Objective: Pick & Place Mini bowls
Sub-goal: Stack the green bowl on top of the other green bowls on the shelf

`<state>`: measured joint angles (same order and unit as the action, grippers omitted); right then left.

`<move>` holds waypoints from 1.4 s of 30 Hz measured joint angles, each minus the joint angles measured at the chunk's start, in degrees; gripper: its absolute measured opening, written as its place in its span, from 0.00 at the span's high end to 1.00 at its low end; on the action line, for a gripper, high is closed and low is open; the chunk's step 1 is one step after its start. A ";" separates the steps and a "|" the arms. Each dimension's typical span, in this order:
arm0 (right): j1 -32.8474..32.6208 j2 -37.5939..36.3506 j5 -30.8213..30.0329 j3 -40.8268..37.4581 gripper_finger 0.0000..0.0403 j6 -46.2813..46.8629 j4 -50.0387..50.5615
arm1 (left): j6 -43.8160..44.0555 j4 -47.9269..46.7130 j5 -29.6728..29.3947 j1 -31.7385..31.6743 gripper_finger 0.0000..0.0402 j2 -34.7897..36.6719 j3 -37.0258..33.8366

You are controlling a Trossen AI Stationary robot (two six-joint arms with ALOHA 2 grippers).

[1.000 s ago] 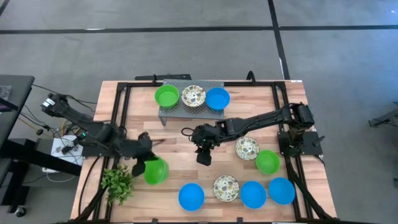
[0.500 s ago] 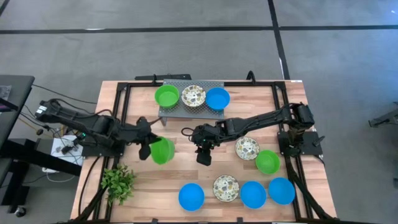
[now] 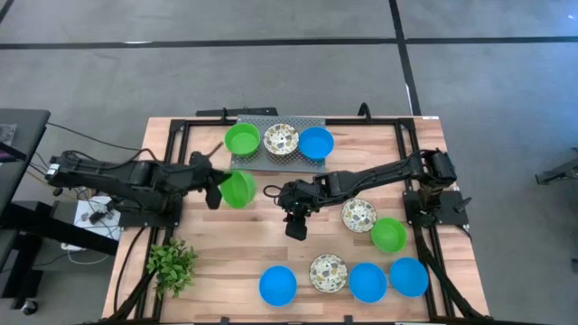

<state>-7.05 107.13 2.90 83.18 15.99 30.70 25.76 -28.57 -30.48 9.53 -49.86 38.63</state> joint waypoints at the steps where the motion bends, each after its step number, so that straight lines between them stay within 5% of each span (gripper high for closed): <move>1: 0.00 0.00 -0.01 0.01 0.67 0.00 0.00 | 0.00 0.11 -1.19 -0.58 0.98 0.54 0.00; 14: 0.00 0.00 -0.02 0.00 0.67 0.00 -1.60 | -1.52 11.07 -6.75 -12.47 0.98 3.67 0.21; 20: 0.00 0.00 -0.02 0.00 0.67 -0.02 -1.55 | -1.53 10.88 -0.28 -19.43 0.98 3.64 2.61; 31: 0.04 0.00 -0.02 0.00 0.67 -0.04 -1.94 | -1.49 10.59 1.69 -27.58 0.98 1.99 6.97; 42: 0.04 0.00 0.00 0.02 0.67 -0.02 -2.49 | 2.25 8.85 7.45 -32.36 0.98 -6.93 7.15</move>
<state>-7.01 107.13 2.90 83.20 15.97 28.21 28.01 -19.73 -23.03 -22.83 -56.79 45.78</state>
